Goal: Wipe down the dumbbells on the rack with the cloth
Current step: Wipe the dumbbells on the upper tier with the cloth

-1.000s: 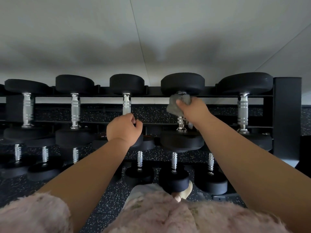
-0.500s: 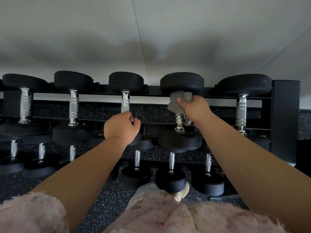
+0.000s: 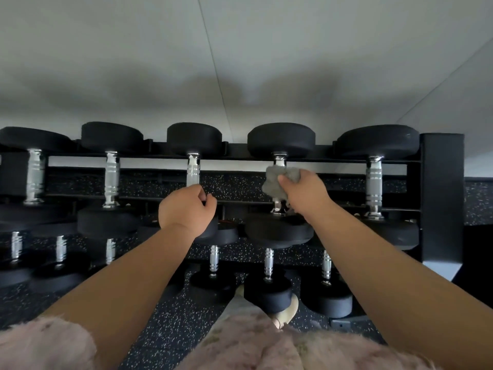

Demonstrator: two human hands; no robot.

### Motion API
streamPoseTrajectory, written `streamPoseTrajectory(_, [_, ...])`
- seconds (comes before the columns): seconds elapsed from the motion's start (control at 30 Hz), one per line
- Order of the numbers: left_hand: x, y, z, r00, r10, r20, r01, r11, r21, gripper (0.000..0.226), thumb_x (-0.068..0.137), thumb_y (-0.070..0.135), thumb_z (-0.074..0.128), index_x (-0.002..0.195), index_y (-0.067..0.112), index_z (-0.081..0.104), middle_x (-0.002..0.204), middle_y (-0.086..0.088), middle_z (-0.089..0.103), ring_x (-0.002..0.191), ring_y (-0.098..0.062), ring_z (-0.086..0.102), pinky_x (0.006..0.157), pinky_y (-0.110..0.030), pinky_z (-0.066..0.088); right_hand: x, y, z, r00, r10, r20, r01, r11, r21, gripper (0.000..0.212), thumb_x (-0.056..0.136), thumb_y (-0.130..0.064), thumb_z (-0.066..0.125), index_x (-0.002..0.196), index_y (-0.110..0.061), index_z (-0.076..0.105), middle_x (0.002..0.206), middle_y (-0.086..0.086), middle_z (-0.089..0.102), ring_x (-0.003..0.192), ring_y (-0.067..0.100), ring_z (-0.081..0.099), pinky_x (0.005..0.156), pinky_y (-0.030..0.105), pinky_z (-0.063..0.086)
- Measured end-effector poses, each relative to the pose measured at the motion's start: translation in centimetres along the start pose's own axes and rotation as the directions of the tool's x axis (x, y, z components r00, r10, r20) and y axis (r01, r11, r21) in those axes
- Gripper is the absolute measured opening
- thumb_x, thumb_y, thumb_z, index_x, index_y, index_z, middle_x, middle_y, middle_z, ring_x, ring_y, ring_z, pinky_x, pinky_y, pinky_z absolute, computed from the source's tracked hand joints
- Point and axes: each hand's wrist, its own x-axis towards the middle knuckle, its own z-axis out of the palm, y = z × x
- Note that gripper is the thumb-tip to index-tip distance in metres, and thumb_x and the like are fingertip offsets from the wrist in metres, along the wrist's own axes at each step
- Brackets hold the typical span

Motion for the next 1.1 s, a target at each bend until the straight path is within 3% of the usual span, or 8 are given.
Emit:
streamPoseTrajectory(0.13, [0.1, 0.1, -0.1, 1.000, -0.005, -0.003, 0.005, 1.000, 0.007, 0.028, 0.095, 0.048, 0.049, 0.076, 0.028, 0.055, 0.068, 0.010, 0.060, 0.066, -0.012, 0.056, 0.057, -0.029, 0.046, 1.0, -2.5, 0.0, 0.986, -0.039, -0.160, 0.053, 0.995, 0.084, 0.027, 0.104, -0.041, 0.058, 0.109, -0.014, 0.060, 0.087, 0.004, 0.067, 0.068, 0.014, 0.067, 0.046, 0.019, 0.049])
streamPoseTrajectory(0.43, [-0.1, -0.1, 0.0, 1.000, 0.002, -0.015, -0.002, 1.000, -0.001, 0.027, 0.094, 0.049, 0.051, 0.076, 0.029, 0.057, 0.069, 0.010, 0.061, 0.064, -0.011, 0.057, 0.058, -0.030, 0.049, -1.4, 1.6, 1.0, 0.995, -0.094, 0.023, 0.097, 0.966, -0.238, 0.036, 0.100, -0.041, 0.059, 0.118, -0.009, 0.062, 0.106, 0.006, 0.067, 0.099, 0.024, 0.064, 0.082, 0.033, 0.049])
streamPoseTrajectory(0.57, [-0.2, -0.1, -0.1, 1.000, 0.017, -0.012, -0.017, 1.000, -0.017, 0.026, 0.094, 0.048, 0.051, 0.076, 0.028, 0.055, 0.069, 0.010, 0.061, 0.064, -0.011, 0.057, 0.059, -0.030, 0.052, -0.4, -1.4, 0.4, 0.989, -0.106, -0.100, 0.094, 0.988, -0.122, 0.035, 0.102, -0.045, 0.055, 0.117, -0.014, 0.058, 0.097, 0.002, 0.065, 0.084, 0.019, 0.063, 0.076, 0.032, 0.052])
streamPoseTrajectory(0.67, [-0.1, -0.2, -0.1, 1.000, 0.027, -0.007, -0.028, 0.999, -0.016, 0.027, 0.094, 0.047, 0.052, 0.075, 0.028, 0.055, 0.070, 0.010, 0.060, 0.065, -0.011, 0.056, 0.059, -0.030, 0.050, 0.2, -3.1, 0.6, 0.983, -0.130, -0.130, 0.117, 0.988, -0.102, 0.041, 0.103, -0.046, 0.052, 0.126, -0.012, 0.056, 0.092, 0.002, 0.064, 0.074, 0.012, 0.062, 0.056, 0.024, 0.045])
streamPoseTrajectory(0.8, [-0.2, -0.1, -0.1, 0.998, 0.054, -0.017, -0.054, 0.999, -0.008, 0.027, 0.095, 0.044, 0.052, 0.075, 0.026, 0.054, 0.068, 0.009, 0.058, 0.063, -0.013, 0.054, 0.055, -0.029, 0.043, -1.8, -1.4, 1.2, 0.992, -0.110, 0.064, 0.121, 0.972, -0.202, 0.063, 0.104, -0.037, 0.053, 0.157, -0.011, 0.028, 0.117, 0.012, 0.065, 0.096, 0.025, 0.068, 0.081, 0.035, 0.056])
streamPoseTrajectory(0.9, [-0.2, 0.0, -0.1, 0.997, 0.071, -0.017, -0.071, 0.997, 0.008, 0.026, 0.095, 0.043, 0.051, 0.075, 0.027, 0.054, 0.068, 0.009, 0.057, 0.063, -0.014, 0.054, 0.054, -0.028, 0.041, -2.8, -0.2, 1.3, 0.989, -0.066, 0.131, 0.114, 0.908, -0.404, 0.043, 0.106, -0.035, 0.050, 0.136, -0.004, 0.046, 0.109, 0.011, 0.063, 0.098, 0.028, 0.063, 0.077, 0.030, 0.044])
streamPoseTrajectory(1.0, [-0.2, 0.1, 0.0, 0.997, 0.080, -0.008, -0.080, 0.997, 0.001, 0.026, 0.095, 0.044, 0.052, 0.076, 0.027, 0.056, 0.068, 0.010, 0.057, 0.065, -0.016, 0.055, 0.055, -0.029, 0.044, -2.4, -1.1, 0.5, 0.997, -0.040, 0.060, 0.058, 0.937, -0.345, 0.034, 0.105, -0.038, 0.050, 0.117, -0.007, 0.057, 0.093, 0.003, 0.061, 0.090, 0.024, 0.062, 0.071, 0.030, 0.045])
streamPoseTrajectory(1.1, [-0.3, 0.0, -0.1, 0.996, 0.085, -0.008, -0.085, 0.996, -0.013, 0.027, 0.095, 0.045, 0.052, 0.075, 0.026, 0.054, 0.068, 0.010, 0.057, 0.066, -0.017, 0.056, 0.057, -0.030, 0.049, -2.7, -2.6, -0.5, 0.994, -0.046, -0.098, 0.034, 0.992, -0.123, 0.032, 0.104, -0.041, 0.052, 0.127, -0.018, 0.056, 0.096, 0.000, 0.067, 0.085, 0.019, 0.067, 0.073, 0.034, 0.056])
